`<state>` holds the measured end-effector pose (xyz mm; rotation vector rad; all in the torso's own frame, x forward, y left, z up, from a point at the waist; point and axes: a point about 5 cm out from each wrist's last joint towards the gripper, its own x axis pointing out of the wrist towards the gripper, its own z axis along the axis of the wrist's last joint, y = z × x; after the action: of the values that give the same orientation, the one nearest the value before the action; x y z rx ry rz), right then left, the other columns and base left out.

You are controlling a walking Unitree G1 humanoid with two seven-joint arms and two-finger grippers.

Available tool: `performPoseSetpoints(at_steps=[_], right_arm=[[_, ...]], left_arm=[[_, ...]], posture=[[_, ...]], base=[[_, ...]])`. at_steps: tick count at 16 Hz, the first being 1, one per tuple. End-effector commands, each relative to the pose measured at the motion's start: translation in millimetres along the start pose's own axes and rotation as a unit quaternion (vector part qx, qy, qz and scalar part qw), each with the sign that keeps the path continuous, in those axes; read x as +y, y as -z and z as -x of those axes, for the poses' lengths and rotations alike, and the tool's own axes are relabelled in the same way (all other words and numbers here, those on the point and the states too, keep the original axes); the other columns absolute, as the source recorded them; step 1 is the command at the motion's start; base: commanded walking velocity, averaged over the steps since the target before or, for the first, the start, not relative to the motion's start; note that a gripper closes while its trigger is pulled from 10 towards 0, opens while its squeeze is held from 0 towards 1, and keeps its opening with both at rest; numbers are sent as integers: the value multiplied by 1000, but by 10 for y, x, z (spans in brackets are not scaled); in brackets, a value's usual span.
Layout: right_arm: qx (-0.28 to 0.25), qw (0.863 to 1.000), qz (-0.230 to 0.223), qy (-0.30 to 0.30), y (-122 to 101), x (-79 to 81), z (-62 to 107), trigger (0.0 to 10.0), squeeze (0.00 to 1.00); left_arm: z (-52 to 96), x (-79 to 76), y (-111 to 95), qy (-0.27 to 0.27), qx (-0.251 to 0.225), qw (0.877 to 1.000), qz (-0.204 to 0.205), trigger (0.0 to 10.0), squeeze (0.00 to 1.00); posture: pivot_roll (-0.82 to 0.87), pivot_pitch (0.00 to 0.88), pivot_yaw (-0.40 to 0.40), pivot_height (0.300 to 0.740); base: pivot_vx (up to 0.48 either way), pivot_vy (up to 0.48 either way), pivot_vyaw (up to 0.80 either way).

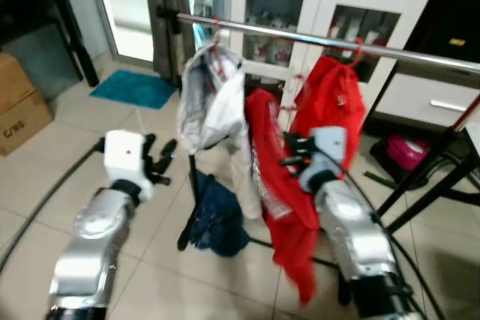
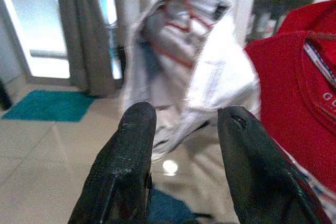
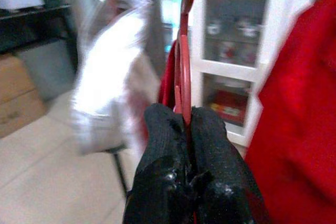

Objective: Hang hanger

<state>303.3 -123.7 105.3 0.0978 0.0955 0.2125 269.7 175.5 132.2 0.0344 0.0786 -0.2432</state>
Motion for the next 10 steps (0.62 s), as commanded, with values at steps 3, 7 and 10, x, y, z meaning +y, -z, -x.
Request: performPoseSetpoints(at_steps=[3, 7, 10], right_arm=[[-34, 999, -5, 4, -136, -15, -18, 10000, 0], [-27, 1000, -17, 0, -116, 18, -41, 10000, 0], [-33, 999, -30, -10, -123, 47, -42, 10000, 0]], left_arm=[[14, 3, -7, 2, 0, 1000, -7, 10000, 0], [25, 20, -6, 2, 0, 1000, -11, 10000, 0], [23, 21, -12, 4, -1, 1000, -13, 10000, 0]], posture=[[-44, 0, -54, 727], [-32, 0, -55, 727], [-31, 0, -50, 727]], base=[[329, 0, 0], [329, 0, -103], [326, 0, -317]])
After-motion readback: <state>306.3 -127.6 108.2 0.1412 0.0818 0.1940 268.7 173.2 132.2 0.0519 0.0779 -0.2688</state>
